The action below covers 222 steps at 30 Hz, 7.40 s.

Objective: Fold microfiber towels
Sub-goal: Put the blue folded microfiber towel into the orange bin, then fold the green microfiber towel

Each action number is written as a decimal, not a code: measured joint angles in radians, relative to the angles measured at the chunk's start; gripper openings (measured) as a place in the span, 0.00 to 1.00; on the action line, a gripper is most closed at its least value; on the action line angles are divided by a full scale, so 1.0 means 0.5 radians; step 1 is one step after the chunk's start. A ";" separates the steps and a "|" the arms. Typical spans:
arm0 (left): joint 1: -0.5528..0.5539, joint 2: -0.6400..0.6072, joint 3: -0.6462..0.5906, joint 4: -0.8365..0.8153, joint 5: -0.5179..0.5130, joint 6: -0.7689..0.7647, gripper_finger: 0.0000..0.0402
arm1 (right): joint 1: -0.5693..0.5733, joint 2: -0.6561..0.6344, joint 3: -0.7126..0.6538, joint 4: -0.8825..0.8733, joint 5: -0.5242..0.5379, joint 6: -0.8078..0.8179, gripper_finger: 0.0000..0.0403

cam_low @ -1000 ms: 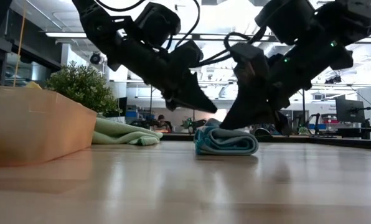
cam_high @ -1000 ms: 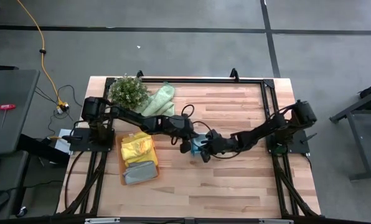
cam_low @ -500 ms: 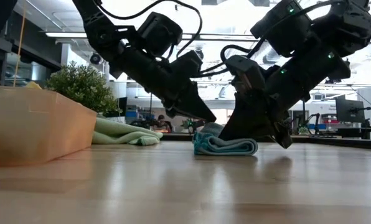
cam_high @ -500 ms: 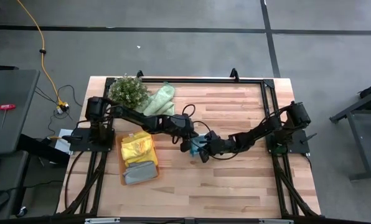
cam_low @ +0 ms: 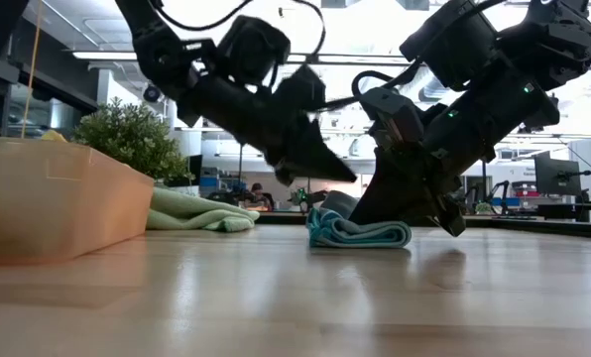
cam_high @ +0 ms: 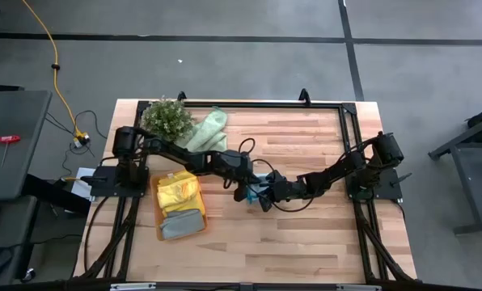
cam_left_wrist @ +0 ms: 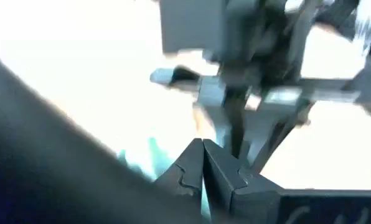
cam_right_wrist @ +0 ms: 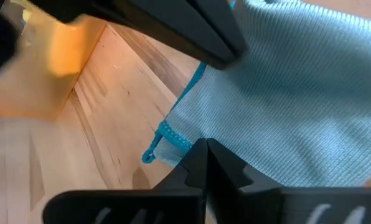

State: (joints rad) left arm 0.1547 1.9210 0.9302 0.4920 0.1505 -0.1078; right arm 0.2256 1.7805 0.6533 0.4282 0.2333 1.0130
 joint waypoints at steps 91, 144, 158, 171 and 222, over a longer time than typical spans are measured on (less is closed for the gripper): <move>-0.385 0.033 0.861 -2.001 -0.677 1.656 0.37 | -0.224 -1.549 0.000 -1.682 0.239 0.054 0.46; -0.097 0.007 1.066 -2.254 -0.436 1.270 0.06 | -0.224 -1.712 0.000 -1.768 0.377 0.210 0.46; -0.233 -1.270 0.762 -3.134 -0.599 -0.166 0.06 | -0.224 -1.712 0.000 -1.803 0.391 0.210 0.46; -0.859 -1.559 0.367 -4.069 -1.032 -1.596 0.05 | -0.230 -1.712 0.000 -1.811 0.452 0.210 0.46; -0.183 -1.189 0.472 -2.764 -0.771 -0.188 0.62 | -0.230 -1.713 0.001 -1.865 0.406 0.226 0.46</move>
State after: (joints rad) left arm 0.0631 1.3266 1.1663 -0.8900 -0.2351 -0.2018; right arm 0.1108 0.9241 0.6537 -0.5041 0.4363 1.1259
